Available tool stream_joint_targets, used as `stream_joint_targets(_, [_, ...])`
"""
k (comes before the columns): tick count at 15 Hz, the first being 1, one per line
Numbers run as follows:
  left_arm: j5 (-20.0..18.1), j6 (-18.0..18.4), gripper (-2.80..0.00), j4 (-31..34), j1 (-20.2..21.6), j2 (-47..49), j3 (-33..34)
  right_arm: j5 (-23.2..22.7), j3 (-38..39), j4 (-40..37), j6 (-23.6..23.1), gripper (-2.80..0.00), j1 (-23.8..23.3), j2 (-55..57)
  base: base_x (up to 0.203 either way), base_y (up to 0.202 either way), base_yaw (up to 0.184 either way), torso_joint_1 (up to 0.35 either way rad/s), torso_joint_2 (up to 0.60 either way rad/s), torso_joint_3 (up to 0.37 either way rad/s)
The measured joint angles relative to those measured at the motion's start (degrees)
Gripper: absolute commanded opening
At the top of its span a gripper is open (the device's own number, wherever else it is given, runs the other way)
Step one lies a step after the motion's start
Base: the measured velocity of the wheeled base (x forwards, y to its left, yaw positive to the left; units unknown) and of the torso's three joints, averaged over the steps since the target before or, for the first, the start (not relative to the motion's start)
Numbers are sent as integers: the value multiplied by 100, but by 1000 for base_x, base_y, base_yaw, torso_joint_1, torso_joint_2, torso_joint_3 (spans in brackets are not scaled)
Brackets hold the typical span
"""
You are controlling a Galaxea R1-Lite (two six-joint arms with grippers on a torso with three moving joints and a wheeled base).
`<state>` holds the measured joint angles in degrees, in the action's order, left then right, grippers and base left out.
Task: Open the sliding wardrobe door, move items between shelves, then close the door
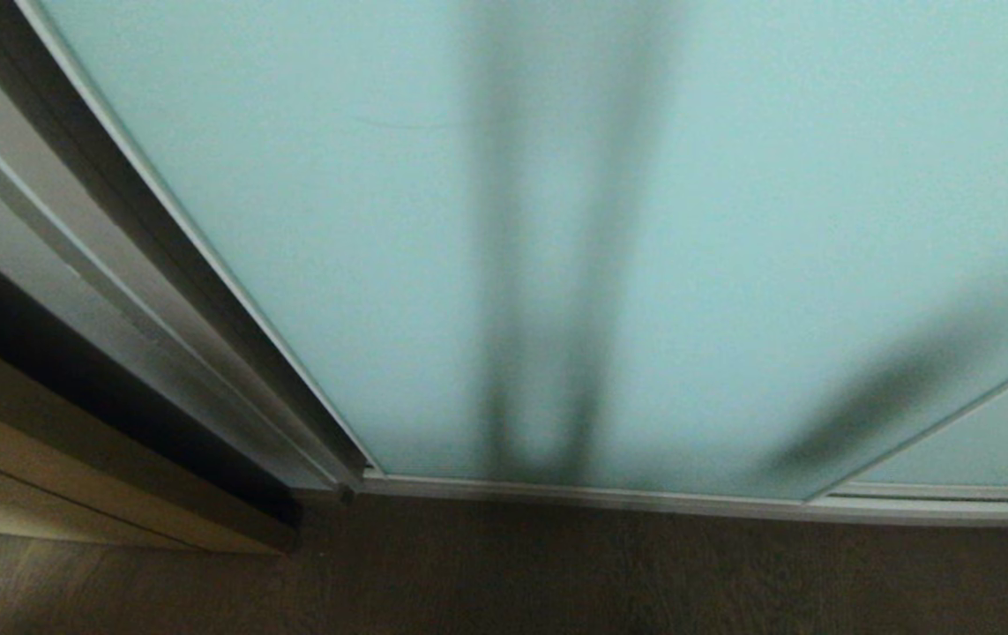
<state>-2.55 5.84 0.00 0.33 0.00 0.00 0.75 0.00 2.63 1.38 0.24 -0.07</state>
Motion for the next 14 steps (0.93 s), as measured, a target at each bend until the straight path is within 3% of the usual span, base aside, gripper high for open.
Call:
stream_joint_targets(7, [1, -2, -280, 0, -2, 0, 0, -33, 0, -249, -278, -280, 0, 0, 0, 0, 0, 0, 0, 0])
stream_joint_targets(14, [1, -6, -280, 0, 0, 0, 0, -30, 0, -268, -128, -280, 0, 0, 0, 0, 0, 0, 0, 0])
